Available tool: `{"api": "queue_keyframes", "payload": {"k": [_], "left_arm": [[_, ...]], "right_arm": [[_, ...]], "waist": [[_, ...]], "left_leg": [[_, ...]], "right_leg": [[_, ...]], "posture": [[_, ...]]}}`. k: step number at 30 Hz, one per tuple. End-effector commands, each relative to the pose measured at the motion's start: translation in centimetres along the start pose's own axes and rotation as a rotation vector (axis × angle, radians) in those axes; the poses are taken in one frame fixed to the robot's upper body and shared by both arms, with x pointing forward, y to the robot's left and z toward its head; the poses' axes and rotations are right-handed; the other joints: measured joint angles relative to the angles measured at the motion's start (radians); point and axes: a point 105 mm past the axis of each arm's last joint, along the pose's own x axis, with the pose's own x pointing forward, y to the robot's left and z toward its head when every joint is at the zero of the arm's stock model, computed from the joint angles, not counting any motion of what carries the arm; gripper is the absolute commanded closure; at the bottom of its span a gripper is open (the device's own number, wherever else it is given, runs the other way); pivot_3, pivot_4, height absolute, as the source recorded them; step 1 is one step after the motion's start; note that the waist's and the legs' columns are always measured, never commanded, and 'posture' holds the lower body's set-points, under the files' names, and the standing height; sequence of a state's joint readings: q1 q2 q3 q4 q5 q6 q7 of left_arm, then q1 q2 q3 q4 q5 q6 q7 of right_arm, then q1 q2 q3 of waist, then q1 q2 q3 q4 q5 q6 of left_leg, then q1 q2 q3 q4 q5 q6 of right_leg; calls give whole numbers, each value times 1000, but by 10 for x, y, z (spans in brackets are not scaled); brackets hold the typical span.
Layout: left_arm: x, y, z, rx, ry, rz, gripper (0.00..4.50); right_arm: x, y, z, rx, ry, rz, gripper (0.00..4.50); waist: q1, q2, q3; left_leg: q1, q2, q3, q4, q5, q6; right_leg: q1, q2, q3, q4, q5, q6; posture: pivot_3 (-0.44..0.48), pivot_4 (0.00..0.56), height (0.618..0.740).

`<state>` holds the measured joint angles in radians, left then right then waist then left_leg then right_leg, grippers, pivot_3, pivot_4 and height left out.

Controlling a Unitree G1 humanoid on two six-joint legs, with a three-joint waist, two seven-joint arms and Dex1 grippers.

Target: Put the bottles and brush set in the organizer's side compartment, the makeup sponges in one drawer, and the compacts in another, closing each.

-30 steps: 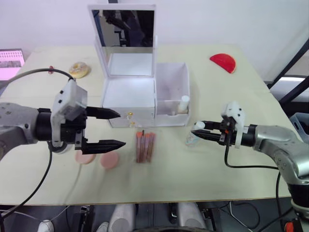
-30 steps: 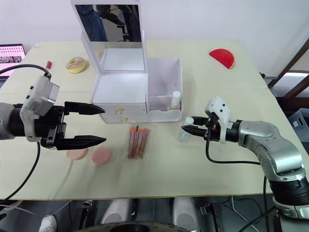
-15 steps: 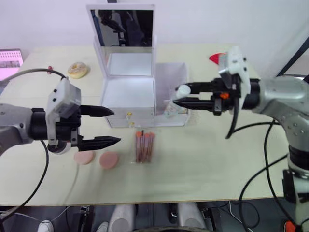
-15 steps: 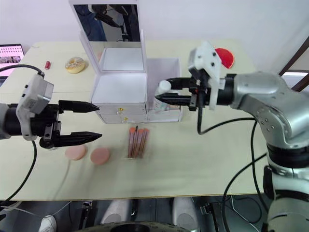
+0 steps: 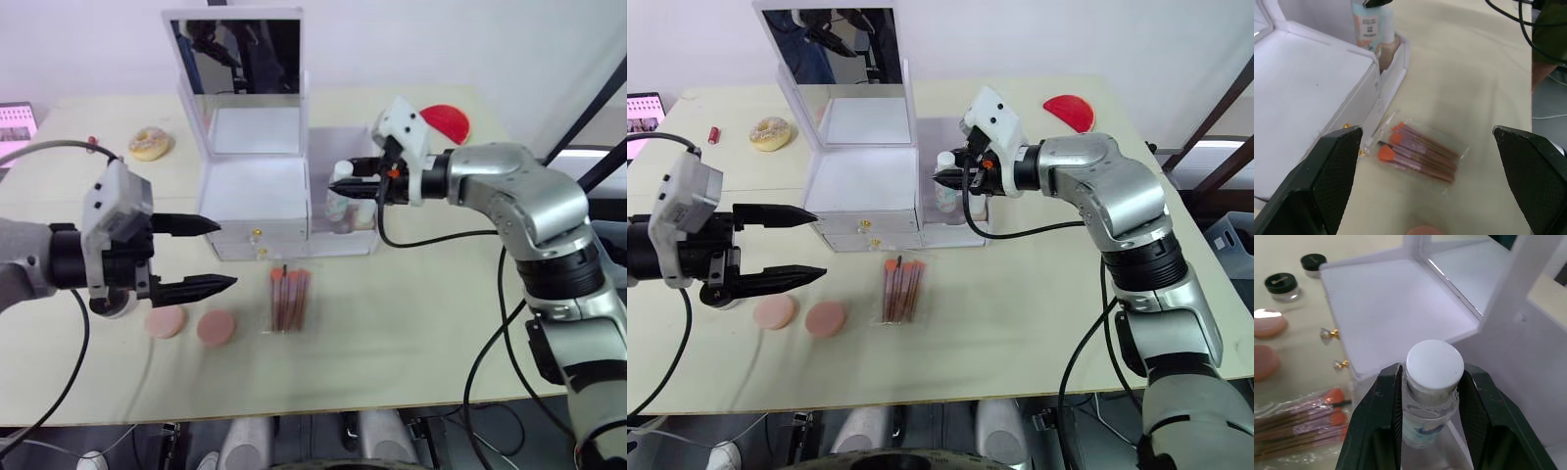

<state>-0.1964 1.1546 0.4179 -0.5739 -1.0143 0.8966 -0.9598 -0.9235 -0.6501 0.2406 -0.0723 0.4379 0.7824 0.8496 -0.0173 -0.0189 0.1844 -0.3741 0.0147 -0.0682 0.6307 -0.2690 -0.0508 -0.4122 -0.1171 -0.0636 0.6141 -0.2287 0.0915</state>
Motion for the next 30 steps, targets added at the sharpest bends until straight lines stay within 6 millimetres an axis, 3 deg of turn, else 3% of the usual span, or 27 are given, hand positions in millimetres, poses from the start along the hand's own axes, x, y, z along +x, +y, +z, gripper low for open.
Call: {"api": "queue_keyframes", "payload": {"k": [1,18,30], "left_arm": [[-3,-2,7,33,-12,16,0],[-3,-4,8,23,-16,15,0],[-3,-4,9,24,-17,18,0]], "right_arm": [[4,3,1,-44,-8,12,3404],[24,-1,-40,-49,87,-10,3404],[25,4,-48,-57,117,9,3404]], "waist": [[0,0,0],[1,0,0],[2,0,0]], "left_leg": [[0,0,0,0,0,0],[0,0,1,1,0,0],[1,0,1,1,0,0]], "right_leg": [[0,0,0,0,0,0],[0,0,1,0,0,0],[1,0,1,0,0,0]], "posture": [[0,150,739],[0,150,739],[0,150,739]]}}
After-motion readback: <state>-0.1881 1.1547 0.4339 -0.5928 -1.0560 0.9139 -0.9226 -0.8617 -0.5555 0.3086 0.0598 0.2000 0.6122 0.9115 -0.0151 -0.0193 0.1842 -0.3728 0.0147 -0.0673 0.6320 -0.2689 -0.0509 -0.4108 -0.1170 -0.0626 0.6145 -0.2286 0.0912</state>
